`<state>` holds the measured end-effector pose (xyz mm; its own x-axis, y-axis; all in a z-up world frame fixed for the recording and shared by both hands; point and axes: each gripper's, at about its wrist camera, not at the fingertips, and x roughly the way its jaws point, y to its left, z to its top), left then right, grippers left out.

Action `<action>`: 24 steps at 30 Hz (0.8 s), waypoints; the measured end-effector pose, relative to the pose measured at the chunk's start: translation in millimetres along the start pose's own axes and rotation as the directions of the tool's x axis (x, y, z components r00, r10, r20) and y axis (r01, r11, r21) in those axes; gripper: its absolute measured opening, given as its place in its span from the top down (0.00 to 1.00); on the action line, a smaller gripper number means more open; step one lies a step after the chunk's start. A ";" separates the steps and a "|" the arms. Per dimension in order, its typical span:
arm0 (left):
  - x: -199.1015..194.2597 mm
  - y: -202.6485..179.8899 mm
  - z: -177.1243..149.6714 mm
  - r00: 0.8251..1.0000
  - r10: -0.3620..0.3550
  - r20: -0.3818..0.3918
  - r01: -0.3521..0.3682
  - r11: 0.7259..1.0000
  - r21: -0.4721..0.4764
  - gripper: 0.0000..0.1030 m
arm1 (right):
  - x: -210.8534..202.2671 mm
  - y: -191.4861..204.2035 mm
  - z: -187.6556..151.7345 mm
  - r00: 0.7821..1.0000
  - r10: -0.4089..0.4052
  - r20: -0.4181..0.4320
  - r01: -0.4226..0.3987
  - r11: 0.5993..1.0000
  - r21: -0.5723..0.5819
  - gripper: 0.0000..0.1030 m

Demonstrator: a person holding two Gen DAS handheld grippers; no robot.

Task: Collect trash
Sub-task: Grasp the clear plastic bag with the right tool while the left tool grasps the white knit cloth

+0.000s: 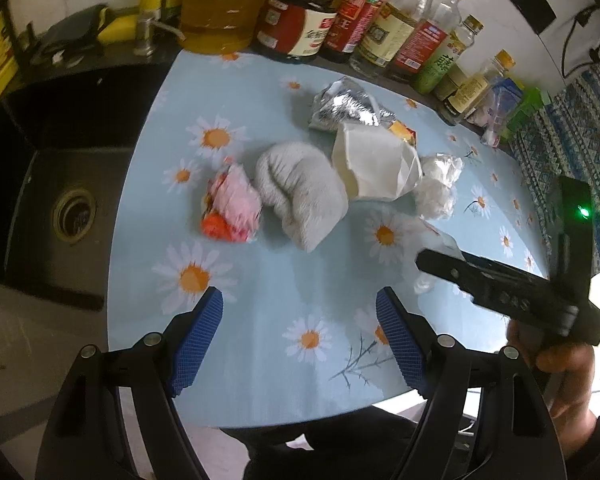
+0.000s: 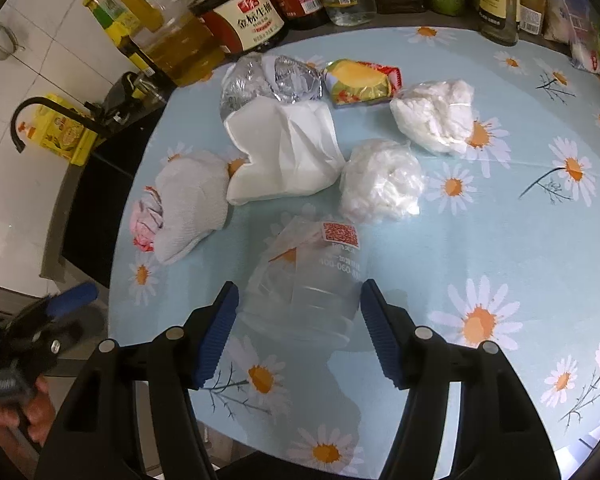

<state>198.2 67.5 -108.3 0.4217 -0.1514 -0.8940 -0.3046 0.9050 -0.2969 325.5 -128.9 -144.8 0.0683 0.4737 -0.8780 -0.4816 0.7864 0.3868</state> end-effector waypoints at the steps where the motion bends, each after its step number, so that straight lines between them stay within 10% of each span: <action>1: -0.1 -2.8 4.7 1.000 0.004 0.004 -0.004 1.000 0.014 0.25 | -3.5 -1.2 -0.8 1.000 0.012 0.006 -0.012 1.000 -0.004 0.39; 24: 85.7 -45.5 85.9 0.965 0.222 -0.138 -0.137 0.879 0.457 0.20 | -53.3 -32.7 -38.9 0.980 0.167 0.107 -0.162 0.985 -0.057 0.39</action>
<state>321.5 47.5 -142.6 0.2215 -0.0001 -0.9752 0.0652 0.9978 0.0147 303.6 -195.3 -121.6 0.0797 0.6379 -0.7660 -0.5355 0.6755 0.5069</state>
